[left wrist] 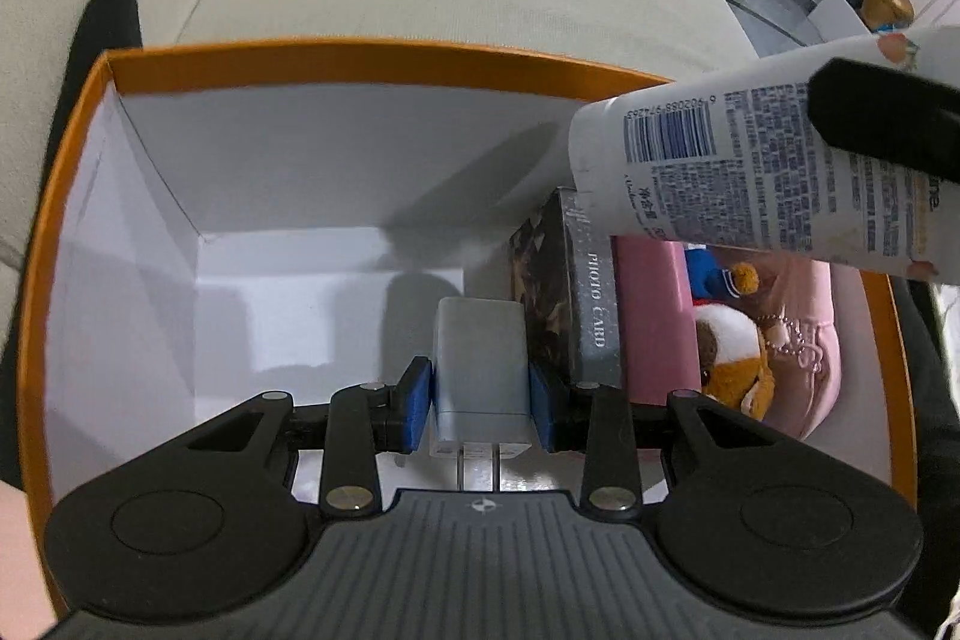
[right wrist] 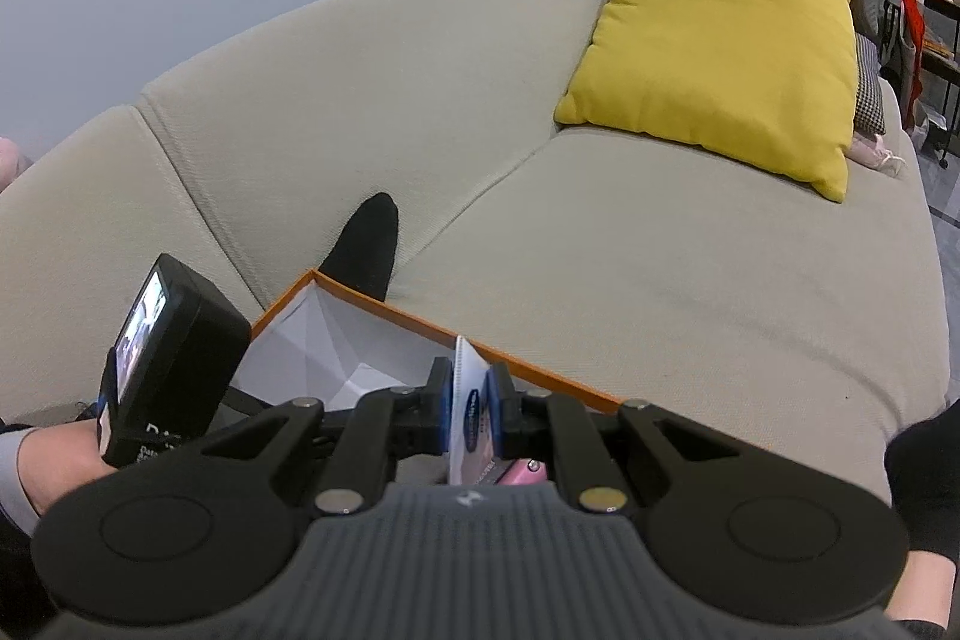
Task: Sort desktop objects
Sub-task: 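Carry the white charger and Vaseline tube over the orange box, then lower both items into the box and open both grippers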
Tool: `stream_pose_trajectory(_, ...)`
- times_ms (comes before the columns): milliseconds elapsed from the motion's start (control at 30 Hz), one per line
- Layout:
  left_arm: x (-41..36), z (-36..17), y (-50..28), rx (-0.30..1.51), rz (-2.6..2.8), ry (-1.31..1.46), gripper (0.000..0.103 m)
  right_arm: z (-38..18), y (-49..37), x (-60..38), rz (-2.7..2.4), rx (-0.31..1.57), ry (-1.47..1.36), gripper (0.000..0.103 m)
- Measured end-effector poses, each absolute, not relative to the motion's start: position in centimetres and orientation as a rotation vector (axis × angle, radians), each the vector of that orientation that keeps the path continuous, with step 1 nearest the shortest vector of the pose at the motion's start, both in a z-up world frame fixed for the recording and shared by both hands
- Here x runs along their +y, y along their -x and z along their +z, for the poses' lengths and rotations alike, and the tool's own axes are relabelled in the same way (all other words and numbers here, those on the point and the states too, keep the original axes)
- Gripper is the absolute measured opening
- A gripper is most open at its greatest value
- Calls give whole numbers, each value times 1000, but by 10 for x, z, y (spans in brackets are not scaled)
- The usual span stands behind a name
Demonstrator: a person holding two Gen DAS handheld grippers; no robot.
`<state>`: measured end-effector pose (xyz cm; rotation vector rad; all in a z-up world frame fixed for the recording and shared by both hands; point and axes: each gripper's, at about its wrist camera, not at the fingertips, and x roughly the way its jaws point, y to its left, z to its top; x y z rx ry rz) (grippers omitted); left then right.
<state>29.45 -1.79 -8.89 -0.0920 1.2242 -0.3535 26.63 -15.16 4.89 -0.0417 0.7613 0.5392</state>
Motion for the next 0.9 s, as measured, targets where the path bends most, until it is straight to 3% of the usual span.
stream_pose_trajectory(733,-2,-97,-294,1219,-370,97,40,19,-313,-77,660,940,444,13)
stream_pose_trajectory(900,5,-94,-291,1223,-351,71,55,7,-318,-63,656,949,529,14)
